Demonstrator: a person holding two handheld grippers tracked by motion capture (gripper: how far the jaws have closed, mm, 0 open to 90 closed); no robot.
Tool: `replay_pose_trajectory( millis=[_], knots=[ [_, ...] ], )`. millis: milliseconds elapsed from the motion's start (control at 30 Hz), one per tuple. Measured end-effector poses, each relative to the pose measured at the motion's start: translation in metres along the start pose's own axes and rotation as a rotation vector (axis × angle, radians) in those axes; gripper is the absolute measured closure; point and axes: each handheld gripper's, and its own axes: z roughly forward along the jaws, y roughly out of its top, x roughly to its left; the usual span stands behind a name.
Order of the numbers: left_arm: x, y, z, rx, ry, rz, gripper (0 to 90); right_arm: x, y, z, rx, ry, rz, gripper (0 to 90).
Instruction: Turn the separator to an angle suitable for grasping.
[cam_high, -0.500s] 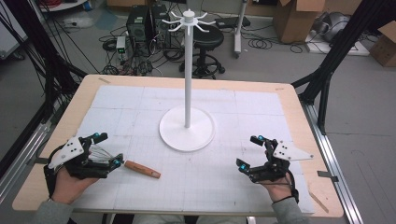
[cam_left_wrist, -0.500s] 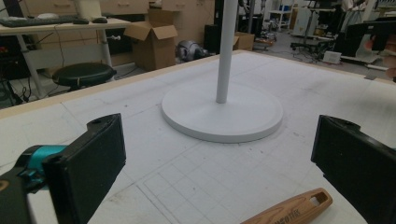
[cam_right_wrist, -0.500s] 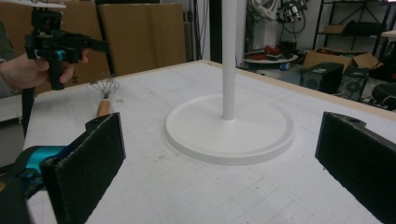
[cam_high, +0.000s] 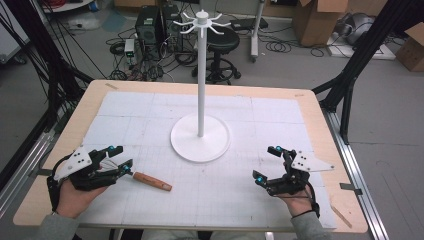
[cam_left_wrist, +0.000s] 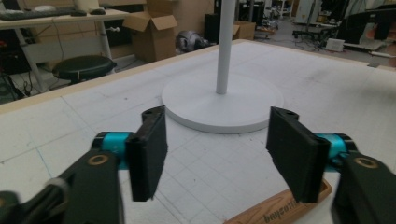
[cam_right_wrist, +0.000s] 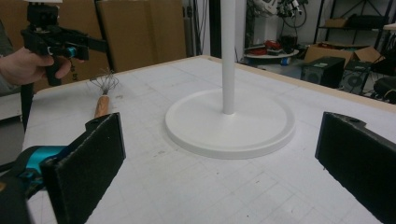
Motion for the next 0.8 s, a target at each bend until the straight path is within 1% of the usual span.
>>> replay_pose_trajectory(
  millis=[33,67,100,167,200,267,333,400,533,567,733,800],
  knots=[
    [0.000,0.000,0.001,0.016,-0.001,0.004,48.2,0.000,-0.001,-0.001,0.002,-0.001,-0.001,0.7],
    [0.000,0.000,0.003,0.031,-0.004,-0.002,52.4,-0.001,-0.001,-0.001,0.004,-0.001,0.002,0.7],
    [-0.001,0.000,0.003,0.049,-0.003,-0.009,58.1,-0.001,-0.002,-0.002,0.004,-0.005,0.005,0.7],
    [-0.003,0.002,0.003,0.077,0.003,-0.008,71.4,-0.001,-0.002,-0.004,0.005,-0.009,0.013,0.7],
    [-0.004,0.003,0.003,0.084,0.008,-0.009,78.5,-0.001,-0.002,-0.005,-0.001,-0.014,0.006,0.7],
    [-0.005,0.004,0.004,0.096,0.000,-0.014,89.0,0.001,-0.002,-0.006,-0.001,-0.014,0.001,0.7],
    [-0.006,0.004,0.006,0.116,-0.009,-0.012,89.8,0.003,-0.002,-0.006,0.000,-0.013,-0.004,0.7],
    [-0.008,0.002,0.009,0.136,-0.026,0.000,89.9,0.004,-0.002,-0.006,0.007,-0.011,-0.010,0.7],
    [-0.013,0.000,0.014,0.178,-0.057,0.015,90.0,0.003,-0.003,-0.006,0.012,-0.010,-0.005,0.7],
    [-0.015,0.000,0.014,0.183,-0.067,0.014,90.0,0.003,-0.003,-0.006,0.012,-0.011,-0.003,0.7],
    [-0.027,-0.004,0.018,0.195,-0.101,0.037,90.0,0.003,-0.003,-0.008,0.007,-0.017,-0.001,0.7],
    [-0.032,-0.006,0.020,0.189,-0.109,0.046,90.0,0.004,-0.002,-0.008,0.007,-0.017,-0.003,0.7]
  ],
)
